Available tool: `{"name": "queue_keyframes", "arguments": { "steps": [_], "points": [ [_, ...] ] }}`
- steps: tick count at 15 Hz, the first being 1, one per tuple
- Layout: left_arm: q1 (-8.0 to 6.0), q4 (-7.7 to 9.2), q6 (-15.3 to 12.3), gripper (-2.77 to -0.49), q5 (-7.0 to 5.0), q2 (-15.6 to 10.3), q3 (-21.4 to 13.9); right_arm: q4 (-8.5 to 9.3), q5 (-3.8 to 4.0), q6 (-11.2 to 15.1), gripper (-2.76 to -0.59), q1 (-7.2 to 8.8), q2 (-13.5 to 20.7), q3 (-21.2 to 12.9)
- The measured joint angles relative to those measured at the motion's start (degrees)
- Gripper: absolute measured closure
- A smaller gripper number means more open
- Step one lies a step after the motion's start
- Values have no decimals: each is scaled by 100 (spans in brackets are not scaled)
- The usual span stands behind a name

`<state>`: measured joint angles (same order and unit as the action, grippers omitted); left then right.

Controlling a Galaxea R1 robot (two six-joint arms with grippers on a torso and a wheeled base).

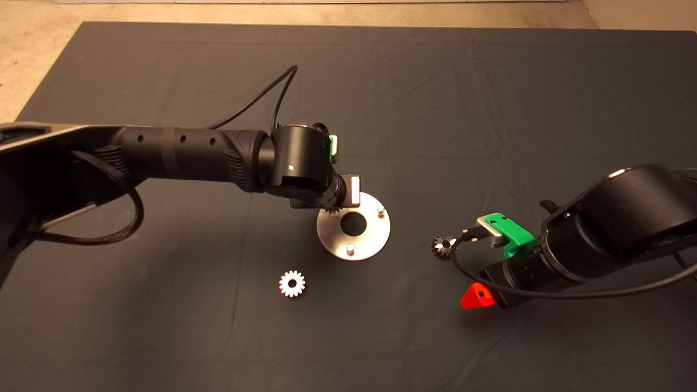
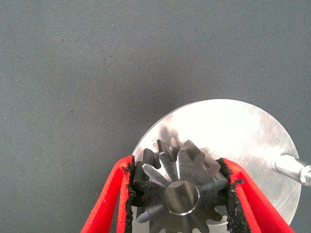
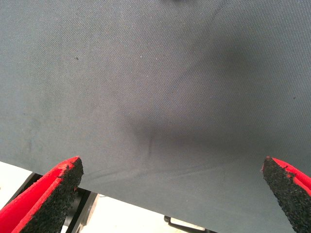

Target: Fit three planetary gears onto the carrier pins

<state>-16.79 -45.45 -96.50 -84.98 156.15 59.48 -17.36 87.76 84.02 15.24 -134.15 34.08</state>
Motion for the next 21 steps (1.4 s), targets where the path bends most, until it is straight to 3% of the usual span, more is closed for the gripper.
{"name": "queue_keyframes", "arguments": {
  "steps": [8,10,13,16,21],
  "points": [
    [28,-160,163,-95,-10,0,-11,0,2,0,-275,0,0,0],
    [33,-193,256,-95,-58,2,-11,0,5,-1,-275,0,0,0],
    [45,-238,267,-94,-129,-37,-11,0,6,0,-275,0,0,0],
    [56,-245,268,-94,-85,-99,-16,0,9,0,-275,0,0,0],
    [139,-328,265,-94,-165,-107,-174,0,5,-1,-275,0,0,0]
  ]
}}
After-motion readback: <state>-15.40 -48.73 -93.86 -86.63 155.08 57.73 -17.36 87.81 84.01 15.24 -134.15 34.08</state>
